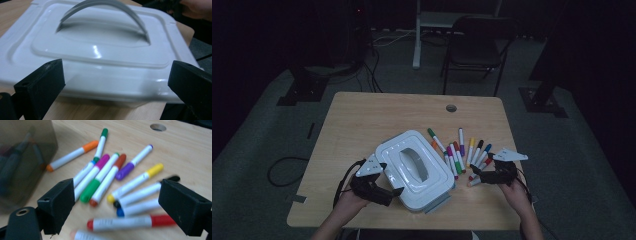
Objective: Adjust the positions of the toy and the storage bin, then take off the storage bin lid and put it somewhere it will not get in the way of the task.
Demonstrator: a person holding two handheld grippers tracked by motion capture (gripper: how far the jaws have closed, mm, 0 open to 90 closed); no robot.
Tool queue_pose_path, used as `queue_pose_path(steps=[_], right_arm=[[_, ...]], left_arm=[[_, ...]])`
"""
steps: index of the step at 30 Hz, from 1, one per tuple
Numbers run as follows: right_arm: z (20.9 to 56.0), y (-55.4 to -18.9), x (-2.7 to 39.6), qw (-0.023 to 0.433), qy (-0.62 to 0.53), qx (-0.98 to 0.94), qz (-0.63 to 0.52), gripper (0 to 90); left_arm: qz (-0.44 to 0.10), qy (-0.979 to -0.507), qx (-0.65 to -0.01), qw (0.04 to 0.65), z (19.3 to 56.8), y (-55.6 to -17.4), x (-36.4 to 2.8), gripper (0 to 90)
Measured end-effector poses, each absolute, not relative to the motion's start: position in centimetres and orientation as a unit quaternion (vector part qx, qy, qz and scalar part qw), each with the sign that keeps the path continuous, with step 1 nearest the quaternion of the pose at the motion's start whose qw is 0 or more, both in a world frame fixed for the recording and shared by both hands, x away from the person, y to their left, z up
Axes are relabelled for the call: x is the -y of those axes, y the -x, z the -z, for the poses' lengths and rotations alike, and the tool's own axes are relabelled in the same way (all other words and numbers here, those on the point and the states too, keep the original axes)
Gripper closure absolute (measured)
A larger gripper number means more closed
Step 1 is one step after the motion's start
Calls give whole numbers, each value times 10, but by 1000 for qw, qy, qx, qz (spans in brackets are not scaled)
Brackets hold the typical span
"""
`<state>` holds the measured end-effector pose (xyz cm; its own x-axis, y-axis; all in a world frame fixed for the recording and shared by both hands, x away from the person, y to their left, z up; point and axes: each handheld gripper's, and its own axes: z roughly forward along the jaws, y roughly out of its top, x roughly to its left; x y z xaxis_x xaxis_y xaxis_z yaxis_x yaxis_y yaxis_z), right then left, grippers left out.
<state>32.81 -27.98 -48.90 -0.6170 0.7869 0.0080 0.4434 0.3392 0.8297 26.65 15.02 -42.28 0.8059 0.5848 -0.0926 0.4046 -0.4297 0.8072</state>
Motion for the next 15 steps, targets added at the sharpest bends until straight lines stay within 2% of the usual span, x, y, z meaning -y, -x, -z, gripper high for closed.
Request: queue_pose_path(steps=[11, 15], right_arm=[[527, -264, 318, 184, -439, -787, -393, 137], [538, -256, 325, 184, -446, -791, -376, 137]], left_arm=[[-91, -850, -277, 438, 417, -278, -121, 14], [-89, -854, -279, 430, 417, -283, -111, 14]])
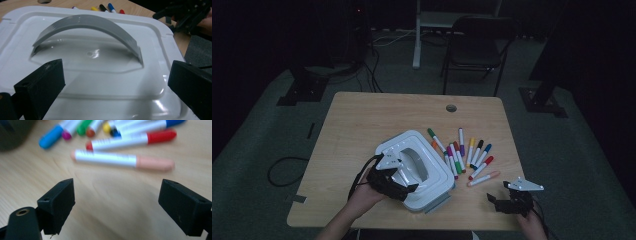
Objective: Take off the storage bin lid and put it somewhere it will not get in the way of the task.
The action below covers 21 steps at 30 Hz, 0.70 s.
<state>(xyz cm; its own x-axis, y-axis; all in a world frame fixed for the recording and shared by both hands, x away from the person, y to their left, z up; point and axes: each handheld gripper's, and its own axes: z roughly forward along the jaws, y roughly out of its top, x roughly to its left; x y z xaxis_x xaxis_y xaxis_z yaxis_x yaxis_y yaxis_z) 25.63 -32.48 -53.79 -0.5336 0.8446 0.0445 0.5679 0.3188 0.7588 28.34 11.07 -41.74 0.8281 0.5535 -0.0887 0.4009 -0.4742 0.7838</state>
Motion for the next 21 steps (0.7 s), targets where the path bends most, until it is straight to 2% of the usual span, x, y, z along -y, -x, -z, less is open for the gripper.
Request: queue_pose_path(steps=[6, 11, 12, 20, 21], right_arm=[[546, -250, 333, 188, -463, -781, -374, 137], [550, -251, 331, 193, -471, -783, -356, 138], [550, -251, 330, 193, -471, -783, -358, 138], [551, -258, 323, 204, -483, -782, -337, 132], [551, -259, 322, 204, -485, -781, -337, 131]], left_arm=[[-78, -856, -280, 428, 418, -291, -98, 15], [-91, -860, -280, 417, 417, -295, -86, 20], [-95, -859, -284, 414, 417, -295, -84, 64], [-103, -861, -284, 409, 416, -298, -74, 77], [-104, -863, -282, 406, 417, -297, -73, 113]])
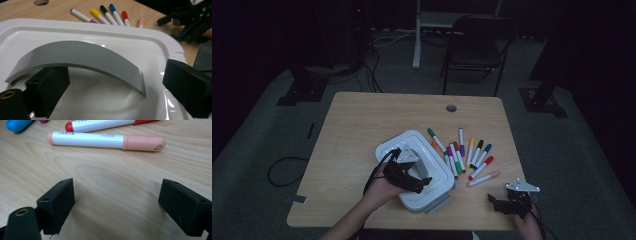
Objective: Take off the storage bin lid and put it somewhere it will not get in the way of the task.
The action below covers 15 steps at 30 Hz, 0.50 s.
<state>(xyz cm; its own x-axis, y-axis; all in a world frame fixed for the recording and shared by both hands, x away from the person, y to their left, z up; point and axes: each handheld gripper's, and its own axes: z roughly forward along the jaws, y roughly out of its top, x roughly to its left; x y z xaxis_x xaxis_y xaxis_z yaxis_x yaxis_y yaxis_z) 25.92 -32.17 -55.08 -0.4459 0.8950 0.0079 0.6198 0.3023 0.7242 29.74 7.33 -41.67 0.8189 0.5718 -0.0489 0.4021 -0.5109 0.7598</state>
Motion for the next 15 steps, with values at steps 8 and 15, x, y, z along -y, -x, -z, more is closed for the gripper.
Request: queue_pose_path(steps=[8, 15], right_arm=[[551, -264, 317, 209, -497, -773, -334, 123], [551, -264, 317, 209, -497, -773, -334, 124]], left_arm=[[-125, -857, -290, 408, 421, -296, -68, 321], [-116, -849, -287, 429, 424, -293, -69, 533]])
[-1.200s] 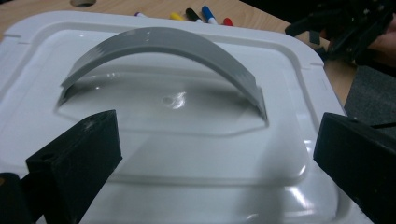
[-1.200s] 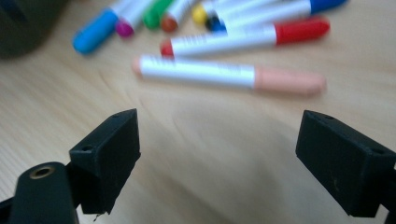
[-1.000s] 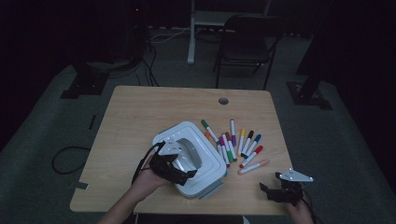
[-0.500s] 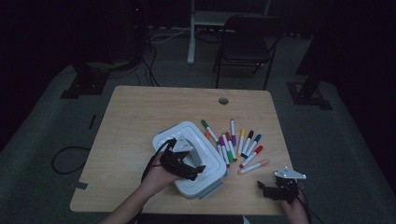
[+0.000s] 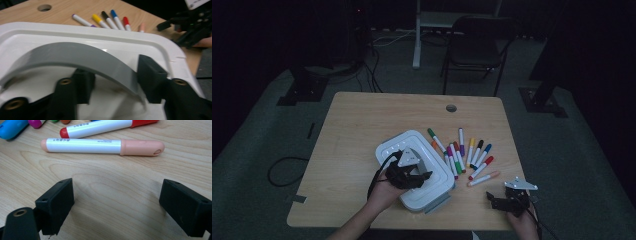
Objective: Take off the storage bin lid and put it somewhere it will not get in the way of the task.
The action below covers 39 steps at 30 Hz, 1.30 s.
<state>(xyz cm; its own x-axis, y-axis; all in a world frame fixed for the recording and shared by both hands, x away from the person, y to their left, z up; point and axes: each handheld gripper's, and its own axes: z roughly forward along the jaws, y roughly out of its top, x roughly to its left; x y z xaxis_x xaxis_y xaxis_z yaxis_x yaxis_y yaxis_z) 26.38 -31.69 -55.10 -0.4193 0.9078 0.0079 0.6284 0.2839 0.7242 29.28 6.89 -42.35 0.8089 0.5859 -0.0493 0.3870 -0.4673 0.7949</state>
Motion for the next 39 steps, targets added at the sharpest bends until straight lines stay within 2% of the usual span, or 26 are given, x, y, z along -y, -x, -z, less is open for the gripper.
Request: queue_pose_path(steps=[7, 11, 17, 22, 31, 39], right_arm=[[551, -263, 316, 211, -500, -771, -333, 124], [551, -263, 316, 211, -500, -771, -333, 124], [551, -263, 317, 210, -500, -772, -332, 124], [551, -264, 317, 211, -499, -772, -333, 124], [551, -263, 317, 211, -500, -771, -333, 124], [551, -263, 317, 210, -500, -771, -333, 124]], left_arm=[[-90, -846, -285, 442, 423, -293, -72, 656], [-71, -840, -281, 458, 415, -292, -77, 703], [-71, -848, -246, 463, 398, -281, -82, 757], [-73, -848, -220, 477, 378, -269, -93, 756], [-67, -842, -216, 490, 370, -266, -115, 755], [-74, -834, -234, 493, 371, -264, -161, 757]])
